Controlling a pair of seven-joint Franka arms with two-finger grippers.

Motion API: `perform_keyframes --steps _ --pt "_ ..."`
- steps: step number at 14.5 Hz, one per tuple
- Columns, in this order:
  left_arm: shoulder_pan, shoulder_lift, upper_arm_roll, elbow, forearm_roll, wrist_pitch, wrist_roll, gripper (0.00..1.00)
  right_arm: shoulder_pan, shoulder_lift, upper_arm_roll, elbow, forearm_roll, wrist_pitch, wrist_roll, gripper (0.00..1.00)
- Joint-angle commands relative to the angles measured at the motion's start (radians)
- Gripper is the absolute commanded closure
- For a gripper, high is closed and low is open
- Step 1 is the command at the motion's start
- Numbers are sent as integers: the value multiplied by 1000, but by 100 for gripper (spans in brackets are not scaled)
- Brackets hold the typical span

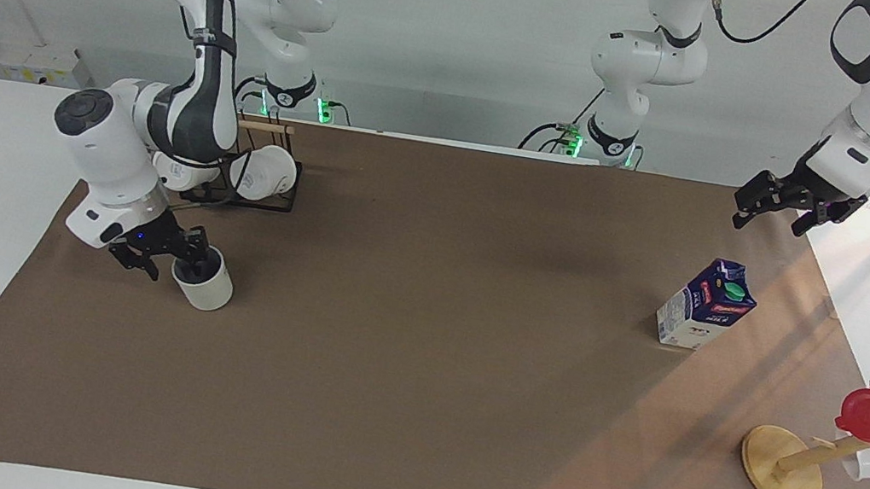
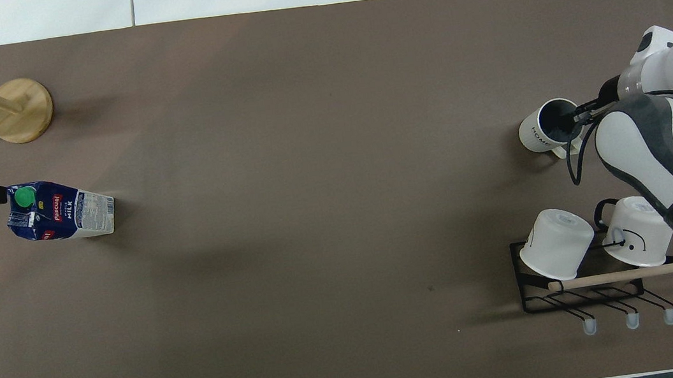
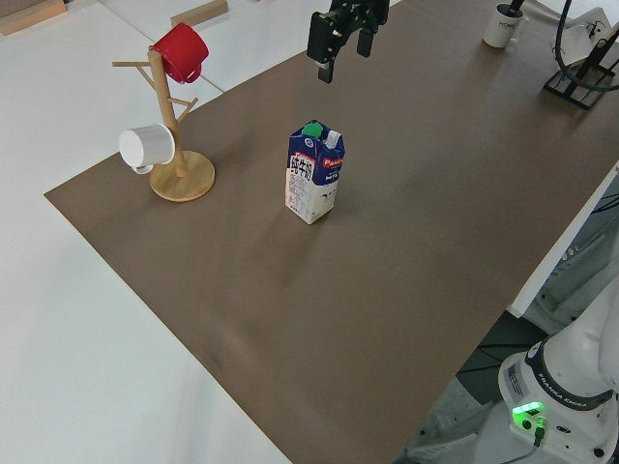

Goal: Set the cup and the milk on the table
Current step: 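Reach the right gripper down to the white mug and grasp it, then lift the mug with the right gripper while the left gripper grasps the carton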

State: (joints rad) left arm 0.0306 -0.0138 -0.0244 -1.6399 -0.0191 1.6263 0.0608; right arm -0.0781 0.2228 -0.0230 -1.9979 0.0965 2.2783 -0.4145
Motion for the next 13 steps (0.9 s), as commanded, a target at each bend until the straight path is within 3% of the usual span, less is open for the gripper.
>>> perform_keyframes --steps 1,3,7,10,13 --pt "11 -41 -3 -89 -12 92 20 0 -9 6 8 18 23 -17 -33 100" --pt "12 -31 -3 -107 -13 124 27 0 -9 3 8 2 25 -5 -24 100" --pt "18 -44 -3 -241 -12 260 28 0 0 4 8 19 23 -12 -24 100" --pt "26 -28 -3 -284 -12 337 69 0 20 -6 14 137 20 -167 -10 100" --pt "25 -29 -3 -336 -12 386 71 0 131 0 14 238 -23 -243 124 100"
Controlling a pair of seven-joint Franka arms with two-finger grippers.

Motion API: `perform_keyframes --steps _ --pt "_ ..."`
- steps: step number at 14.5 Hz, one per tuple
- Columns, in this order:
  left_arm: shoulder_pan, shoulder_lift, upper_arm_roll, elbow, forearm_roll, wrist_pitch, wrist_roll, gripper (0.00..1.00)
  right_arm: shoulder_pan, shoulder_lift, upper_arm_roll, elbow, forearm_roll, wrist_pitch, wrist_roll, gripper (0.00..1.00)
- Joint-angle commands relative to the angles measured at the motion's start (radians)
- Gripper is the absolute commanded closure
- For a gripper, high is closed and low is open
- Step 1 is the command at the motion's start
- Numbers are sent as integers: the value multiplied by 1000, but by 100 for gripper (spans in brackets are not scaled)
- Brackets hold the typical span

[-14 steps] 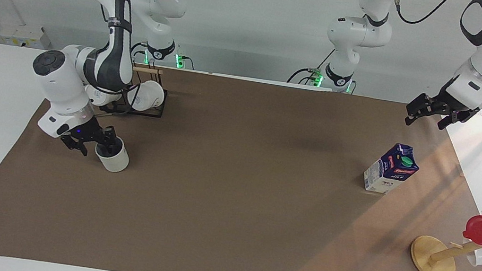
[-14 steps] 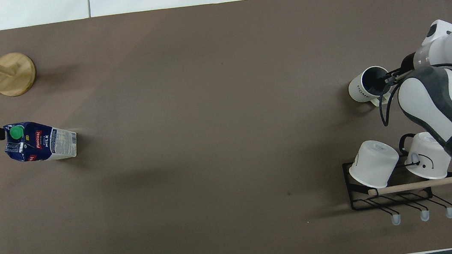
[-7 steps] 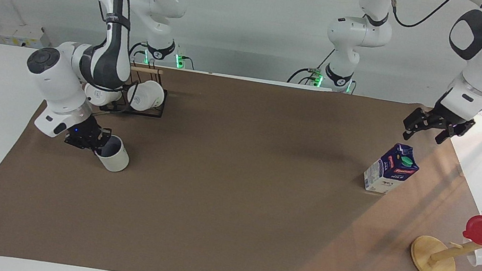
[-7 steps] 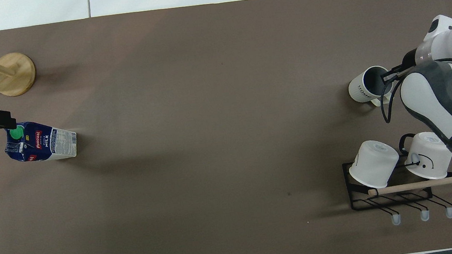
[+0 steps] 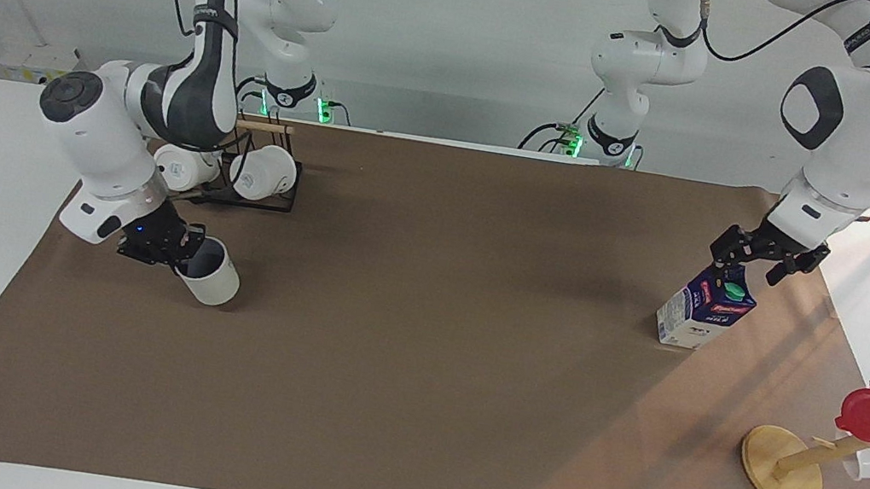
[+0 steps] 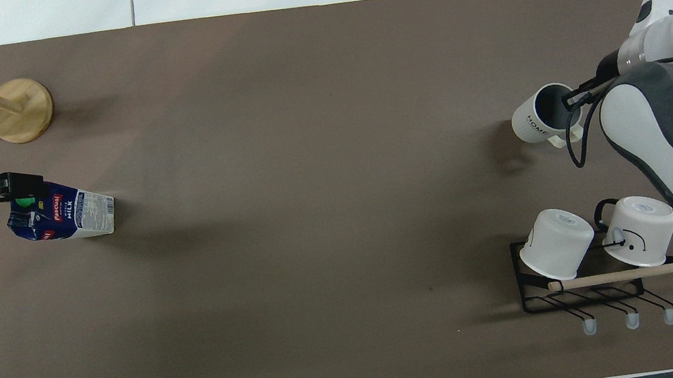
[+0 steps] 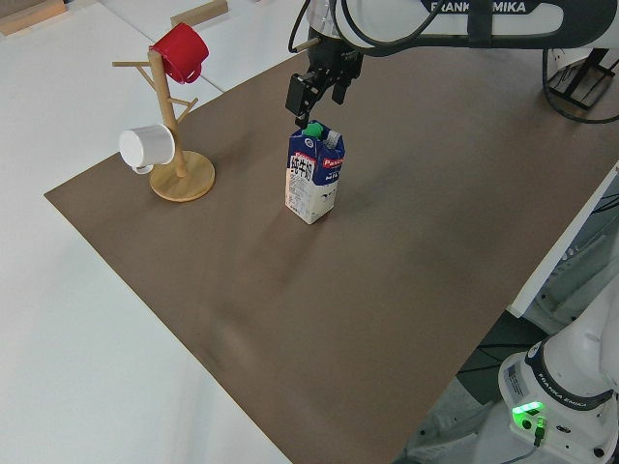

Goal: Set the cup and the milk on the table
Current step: 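Lift the mug with the right gripper while the left gripper grasps the carton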

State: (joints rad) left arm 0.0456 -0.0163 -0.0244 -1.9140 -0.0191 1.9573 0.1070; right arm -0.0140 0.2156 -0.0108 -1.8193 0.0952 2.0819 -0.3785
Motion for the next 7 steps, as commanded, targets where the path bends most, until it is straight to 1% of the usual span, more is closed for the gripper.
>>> perform_keyframes --steps 1,3,5,7 --pt "11 -25 -3 -72 -12 73 25 0 110 8 2 61 -26 -37 157 100" --pt "13 -25 -3 -100 -12 89 26 0 202 11 2 57 -41 -8 300 100" --pt "25 -22 -3 -108 -12 100 26 0 294 10 2 45 -84 15 406 100" --pt "25 -22 -3 -115 -12 120 23 0 363 16 2 28 -133 50 507 100"
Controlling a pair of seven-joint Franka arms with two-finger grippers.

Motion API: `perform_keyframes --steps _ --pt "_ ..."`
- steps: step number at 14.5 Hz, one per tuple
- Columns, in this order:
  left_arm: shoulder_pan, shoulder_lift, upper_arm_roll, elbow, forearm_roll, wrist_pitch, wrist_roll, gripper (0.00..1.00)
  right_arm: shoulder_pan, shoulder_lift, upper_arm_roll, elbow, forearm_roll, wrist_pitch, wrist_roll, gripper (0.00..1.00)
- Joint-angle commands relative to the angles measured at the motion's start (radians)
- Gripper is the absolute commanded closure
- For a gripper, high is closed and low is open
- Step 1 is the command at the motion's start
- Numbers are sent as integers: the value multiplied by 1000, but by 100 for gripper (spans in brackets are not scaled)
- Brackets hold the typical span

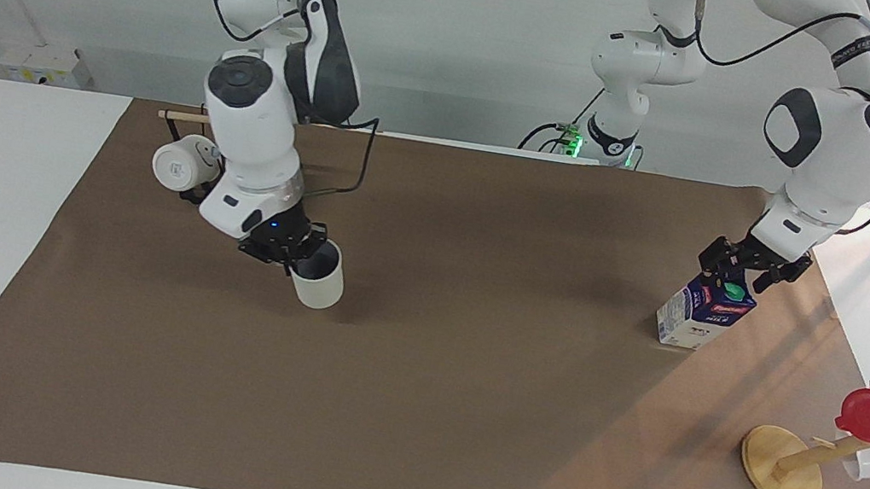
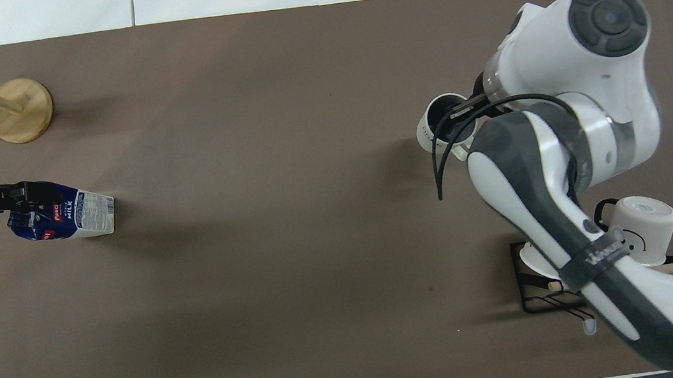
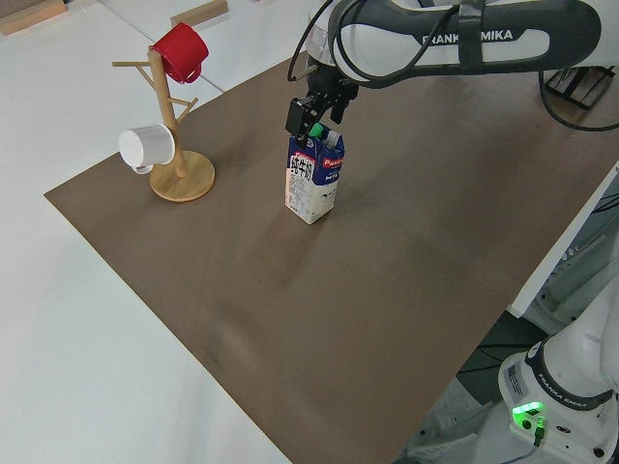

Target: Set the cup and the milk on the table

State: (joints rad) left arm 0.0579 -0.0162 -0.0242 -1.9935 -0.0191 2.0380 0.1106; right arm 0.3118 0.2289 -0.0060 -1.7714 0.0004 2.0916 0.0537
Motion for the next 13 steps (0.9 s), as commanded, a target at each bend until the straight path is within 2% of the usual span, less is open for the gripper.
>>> perform_keyframes --steps 1,5,8,9,11,12,13 --pt "14 -21 -2 -39 -12 40 17 0 65 -6 -3 -69 -39 100 128 100" --pt "13 -21 -3 -48 -12 39 8 0 134 18 -3 -100 -46 139 176 100" --pt "13 -22 -3 -48 -12 28 7 0 141 21 -3 -114 -51 142 195 100" --pt "13 -22 -3 -48 -13 33 3 18 141 15 -3 -141 -51 162 195 100" --pt "13 -21 -3 -45 -13 36 -40 95 142 4 -3 -195 -51 224 193 100" --pt "13 -21 -3 -45 -13 39 -61 100 139 3 -3 -200 -51 229 193 100" --pt "13 -21 -3 -42 -13 39 -63 100 139 3 -3 -200 -51 231 193 100"
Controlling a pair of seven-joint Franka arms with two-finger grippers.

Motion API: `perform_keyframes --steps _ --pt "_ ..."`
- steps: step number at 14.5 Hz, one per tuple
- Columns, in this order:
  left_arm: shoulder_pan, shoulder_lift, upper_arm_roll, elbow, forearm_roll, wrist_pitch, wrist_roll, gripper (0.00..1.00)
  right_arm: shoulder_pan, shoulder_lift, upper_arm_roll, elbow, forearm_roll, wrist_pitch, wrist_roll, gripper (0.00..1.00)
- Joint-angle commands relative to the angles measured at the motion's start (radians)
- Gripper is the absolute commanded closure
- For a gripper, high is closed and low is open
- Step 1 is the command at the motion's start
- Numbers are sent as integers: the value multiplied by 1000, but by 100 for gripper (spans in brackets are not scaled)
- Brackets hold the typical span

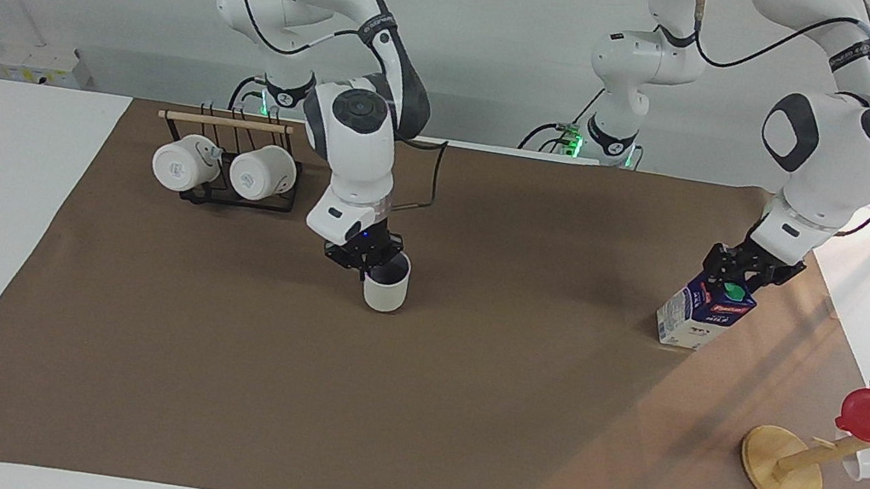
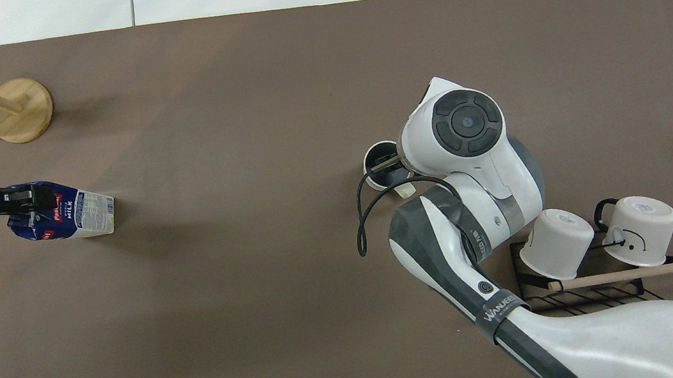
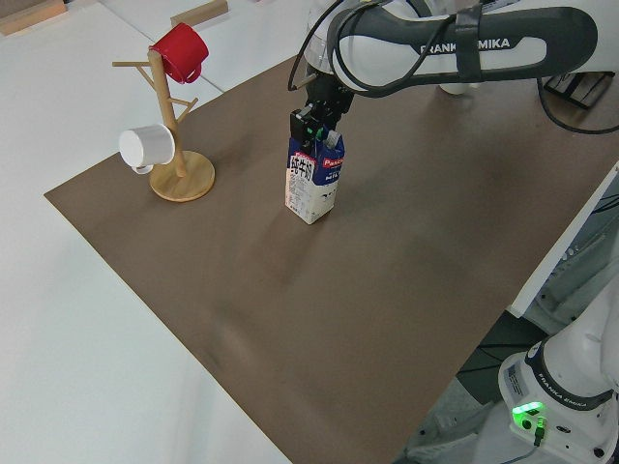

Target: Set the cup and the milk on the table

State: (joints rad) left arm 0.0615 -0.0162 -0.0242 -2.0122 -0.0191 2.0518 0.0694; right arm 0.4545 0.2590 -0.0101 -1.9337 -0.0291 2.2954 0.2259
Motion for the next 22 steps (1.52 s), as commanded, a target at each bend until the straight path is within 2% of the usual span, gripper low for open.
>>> perform_keyframes --steps 1,3,5,7,9,14,15,18,22 --pt "9 -21 -3 -22 -13 24 -23 100 0 -23 1 -38 -21 29 23 100" --pt "8 -30 -3 -10 -13 18 -25 100 0 -14 1 -38 -21 27 23 100" --pt "6 -31 -3 27 -12 -10 -25 100 0 -14 1 -31 -21 22 24 1" --pt "-8 -28 -6 88 -12 -71 -45 100 -5 -27 1 -18 -21 7 29 0" --pt "-41 -15 -13 157 14 -136 -106 100 -37 -70 -2 28 -20 -75 43 0" --pt "-292 10 -13 178 103 -125 -402 100 -157 -145 -8 195 -17 -307 43 0" --pt "-374 42 -13 200 129 -125 -516 100 -192 -171 -10 209 -12 -341 41 0" --pt "-511 157 -14 312 159 -128 -732 100 -278 -248 -10 213 -3 -466 40 0" --pt "-649 222 -13 363 159 -122 -888 100 -397 -313 -11 216 1 -608 -20 0"
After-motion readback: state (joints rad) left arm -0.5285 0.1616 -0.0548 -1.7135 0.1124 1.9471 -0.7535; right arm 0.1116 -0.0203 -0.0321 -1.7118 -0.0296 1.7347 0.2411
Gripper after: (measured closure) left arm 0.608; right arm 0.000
